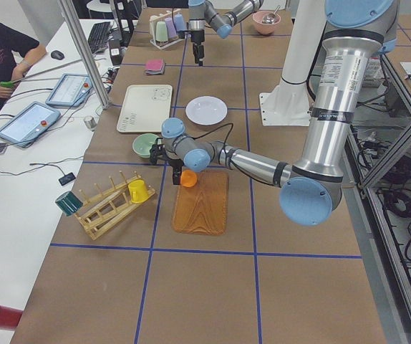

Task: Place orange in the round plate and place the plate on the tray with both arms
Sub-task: 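Reach the left gripper to the orange while the right gripper nears the plate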

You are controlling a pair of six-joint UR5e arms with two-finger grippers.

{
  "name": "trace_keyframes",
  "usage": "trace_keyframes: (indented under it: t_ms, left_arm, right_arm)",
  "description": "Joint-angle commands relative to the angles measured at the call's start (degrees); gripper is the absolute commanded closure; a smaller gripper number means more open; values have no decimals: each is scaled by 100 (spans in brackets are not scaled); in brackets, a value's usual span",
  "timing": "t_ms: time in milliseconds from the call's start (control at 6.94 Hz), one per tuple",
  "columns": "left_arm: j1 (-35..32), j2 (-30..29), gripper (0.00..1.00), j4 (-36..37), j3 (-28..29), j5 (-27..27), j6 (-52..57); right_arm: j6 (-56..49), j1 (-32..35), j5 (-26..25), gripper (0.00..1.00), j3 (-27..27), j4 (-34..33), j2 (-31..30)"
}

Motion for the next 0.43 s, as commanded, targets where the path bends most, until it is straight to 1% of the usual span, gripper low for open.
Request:
trace_keyframes:
  t_ms: [0, 288]
  left_arm:
    - [199, 205, 2, -200, -10, 193, -115]
    - [505, 294, 3, -560, 8, 202, -595]
  right_arm:
    - [62, -4, 3, 0, 33, 5, 15]
    - [97, -4, 3, 0, 68, 5, 24]
